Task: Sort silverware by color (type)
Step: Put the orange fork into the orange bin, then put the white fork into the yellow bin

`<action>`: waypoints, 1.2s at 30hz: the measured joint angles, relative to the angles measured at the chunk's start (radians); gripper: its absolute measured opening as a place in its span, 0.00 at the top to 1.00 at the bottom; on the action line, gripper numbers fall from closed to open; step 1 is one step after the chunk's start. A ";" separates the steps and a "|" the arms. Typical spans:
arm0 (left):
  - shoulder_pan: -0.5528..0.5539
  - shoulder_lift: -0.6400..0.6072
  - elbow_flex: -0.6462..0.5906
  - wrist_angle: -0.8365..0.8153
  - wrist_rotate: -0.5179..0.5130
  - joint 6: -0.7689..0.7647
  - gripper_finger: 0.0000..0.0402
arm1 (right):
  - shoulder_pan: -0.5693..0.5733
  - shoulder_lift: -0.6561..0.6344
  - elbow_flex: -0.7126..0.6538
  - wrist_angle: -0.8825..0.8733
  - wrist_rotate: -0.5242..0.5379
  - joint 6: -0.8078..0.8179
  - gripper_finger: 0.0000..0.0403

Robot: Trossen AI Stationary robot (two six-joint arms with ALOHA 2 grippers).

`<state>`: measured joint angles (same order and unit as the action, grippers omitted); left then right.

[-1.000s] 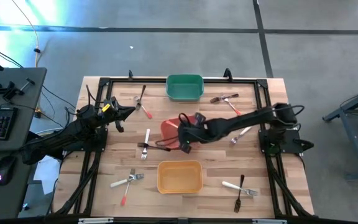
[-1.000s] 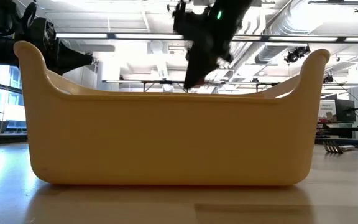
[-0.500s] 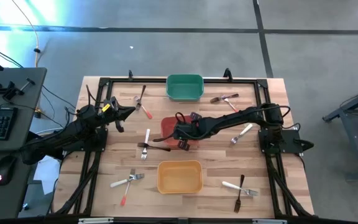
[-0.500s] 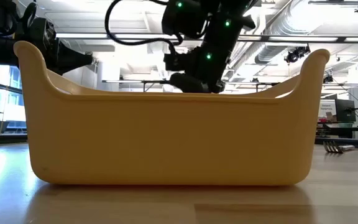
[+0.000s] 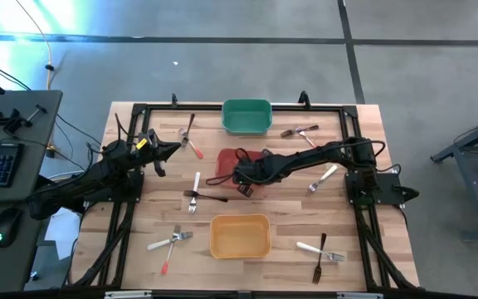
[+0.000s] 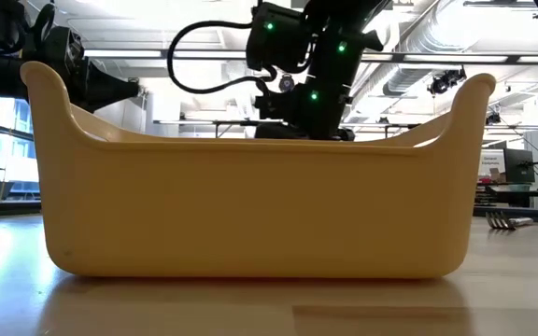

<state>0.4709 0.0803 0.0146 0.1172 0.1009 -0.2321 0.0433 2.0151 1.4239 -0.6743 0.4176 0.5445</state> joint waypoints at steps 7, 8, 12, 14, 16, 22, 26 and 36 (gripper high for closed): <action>0.000 0.000 0.000 0.000 0.000 0.000 1.00 | 0.008 0.000 0.012 -0.036 -0.001 0.015 0.82; 0.000 0.000 0.000 0.000 0.000 0.000 1.00 | 0.010 0.000 0.023 -0.054 0.000 0.013 0.80; 0.000 0.000 0.000 0.000 0.000 0.000 1.00 | 0.027 0.000 0.090 -0.152 0.025 -0.039 0.72; 0.000 0.000 0.000 0.000 0.000 0.000 1.00 | 0.044 0.000 0.139 -0.206 0.073 -0.070 0.71; 0.000 0.000 0.000 0.000 0.000 0.000 1.00 | 0.063 0.000 0.191 -0.271 0.133 -0.107 0.72; 0.000 0.000 0.000 0.000 0.000 0.000 1.00 | 0.131 -0.032 0.222 -0.365 0.310 -0.153 0.88; 0.000 0.000 0.000 0.000 0.000 0.000 1.00 | 0.167 -0.095 0.101 -0.313 0.326 -0.113 0.98; 0.000 0.000 0.000 -0.001 0.000 0.000 1.00 | 0.366 -0.388 -0.298 0.102 0.393 0.021 0.99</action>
<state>0.4709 0.0807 0.0144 0.1159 0.1005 -0.2325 0.4091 1.6267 1.1261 -0.5727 0.8101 0.5659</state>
